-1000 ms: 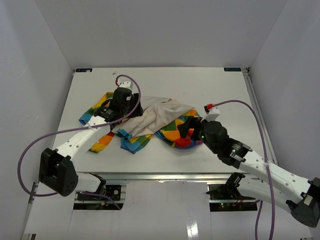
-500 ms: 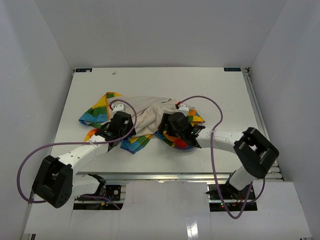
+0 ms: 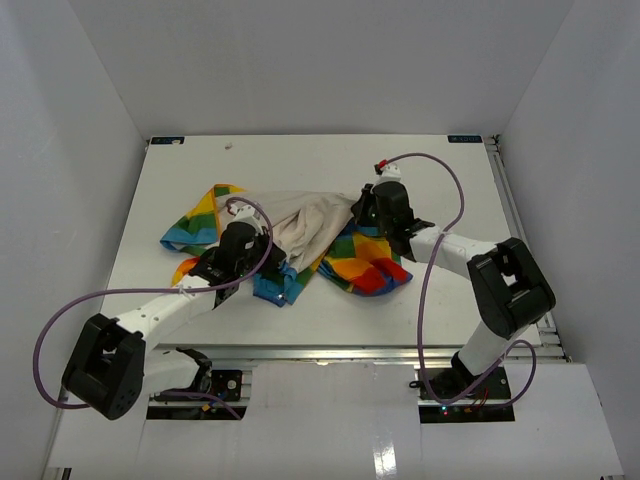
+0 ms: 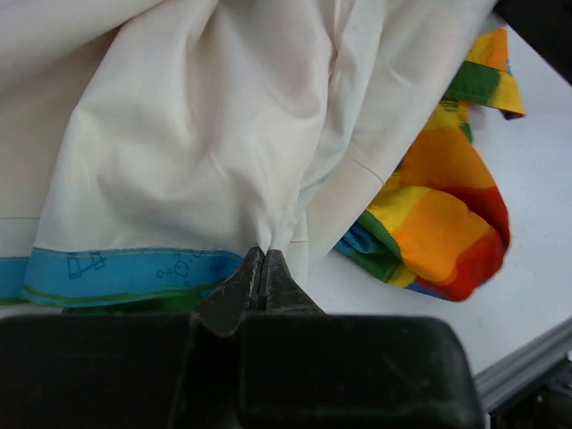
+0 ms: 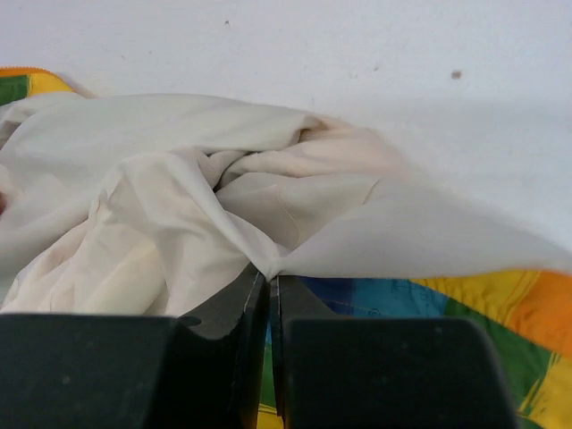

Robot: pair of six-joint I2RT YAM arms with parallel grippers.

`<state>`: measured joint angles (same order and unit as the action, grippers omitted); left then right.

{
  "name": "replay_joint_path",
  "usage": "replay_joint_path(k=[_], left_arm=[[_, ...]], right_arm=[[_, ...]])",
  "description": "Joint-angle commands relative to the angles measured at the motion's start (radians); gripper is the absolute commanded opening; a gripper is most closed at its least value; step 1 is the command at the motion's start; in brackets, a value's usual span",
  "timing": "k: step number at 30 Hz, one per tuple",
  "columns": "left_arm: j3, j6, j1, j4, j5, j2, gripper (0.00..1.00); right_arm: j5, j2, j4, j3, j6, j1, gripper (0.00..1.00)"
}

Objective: Zip up the jacket

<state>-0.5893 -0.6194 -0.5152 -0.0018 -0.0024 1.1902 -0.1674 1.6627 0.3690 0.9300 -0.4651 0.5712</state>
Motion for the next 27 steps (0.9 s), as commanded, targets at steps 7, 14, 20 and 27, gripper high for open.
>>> replay_joint_path(k=[7, 14, 20, 27], left_arm=[[0.025, -0.03, -0.006, 0.149, 0.172, 0.09, 0.0], [0.014, 0.029, -0.008, 0.103, 0.036, 0.155, 0.0], [0.032, 0.013, -0.009, 0.053, -0.169, 0.073, 0.0], [0.081, -0.014, -0.011, 0.045, -0.313, -0.088, 0.16]], right_arm=[[0.143, 0.054, -0.229, 0.393, 0.269, -0.083, 0.08], [0.287, 0.099, -0.348, 0.45, 0.274, -0.082, 0.33], [0.368, 0.016, -0.294, 0.254, 0.247, -0.063, 0.61], [0.352, -0.113, -0.225, 0.068, 0.167, 0.008, 0.59]])
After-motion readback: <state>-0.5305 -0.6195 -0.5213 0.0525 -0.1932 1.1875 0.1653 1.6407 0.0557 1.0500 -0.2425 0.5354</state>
